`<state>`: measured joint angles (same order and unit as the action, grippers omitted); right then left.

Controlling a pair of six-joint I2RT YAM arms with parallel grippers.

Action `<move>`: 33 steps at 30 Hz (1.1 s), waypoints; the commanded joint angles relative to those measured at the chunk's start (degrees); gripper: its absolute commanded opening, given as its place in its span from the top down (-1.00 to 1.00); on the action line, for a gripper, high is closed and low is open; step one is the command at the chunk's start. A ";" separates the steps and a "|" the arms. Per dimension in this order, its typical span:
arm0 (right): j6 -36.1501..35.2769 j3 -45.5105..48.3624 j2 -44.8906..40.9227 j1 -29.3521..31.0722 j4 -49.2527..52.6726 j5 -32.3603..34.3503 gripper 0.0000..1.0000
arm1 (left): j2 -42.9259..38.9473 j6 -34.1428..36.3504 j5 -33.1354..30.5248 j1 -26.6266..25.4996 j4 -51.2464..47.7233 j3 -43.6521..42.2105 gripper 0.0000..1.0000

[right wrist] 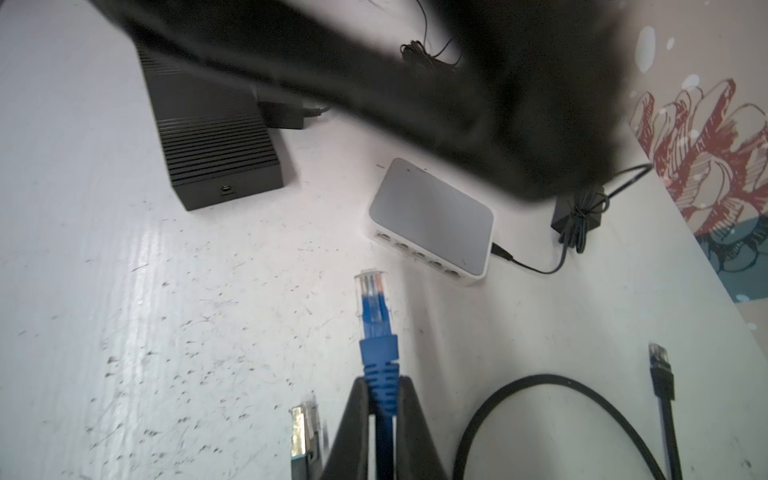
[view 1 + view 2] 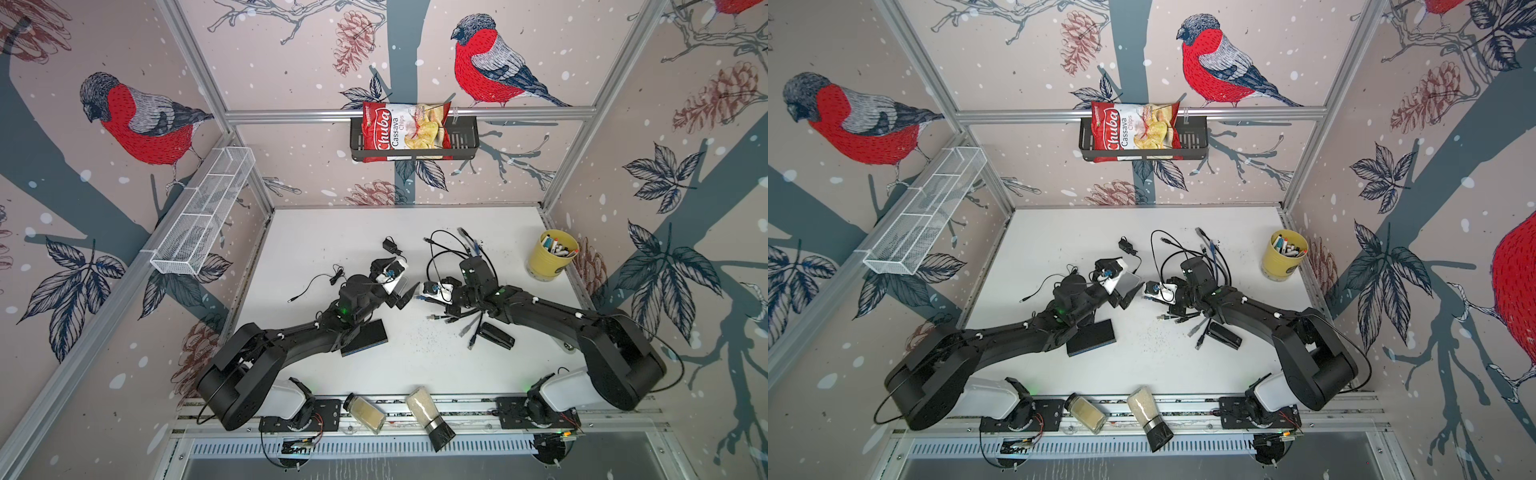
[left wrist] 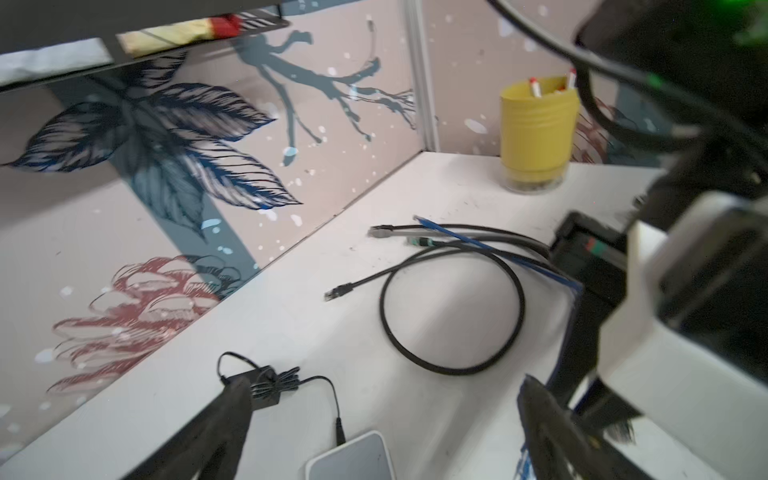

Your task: Insert the plug into the switch port

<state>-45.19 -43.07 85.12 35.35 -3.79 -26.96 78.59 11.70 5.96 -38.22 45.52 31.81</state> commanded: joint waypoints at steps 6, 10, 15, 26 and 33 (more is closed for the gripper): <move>13.28 -5.76 7.18 1.91 -0.49 7.38 1.00 | 2.71 -15.62 -8.04 2.52 -27.61 12.99 -0.96; 17.09 -6.70 9.96 2.87 -1.21 8.40 1.00 | 6.04 -20.83 -12.44 3.79 -33.62 15.63 -0.92; 21.59 -5.62 12.15 3.64 -5.40 11.44 1.00 | 9.29 -26.89 -9.52 5.76 -37.70 17.64 -0.87; 29.23 -9.62 19.05 6.22 -5.35 22.15 1.00 | 22.58 -30.40 -5.92 6.20 -49.49 29.87 -0.76; 30.05 -7.49 20.19 7.73 -8.97 26.17 1.00 | 25.59 -30.91 -5.69 6.84 -48.86 30.84 -0.75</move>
<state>-16.38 -51.22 105.03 42.63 -9.67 -3.18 103.55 -18.61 -0.05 -31.62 -2.63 62.08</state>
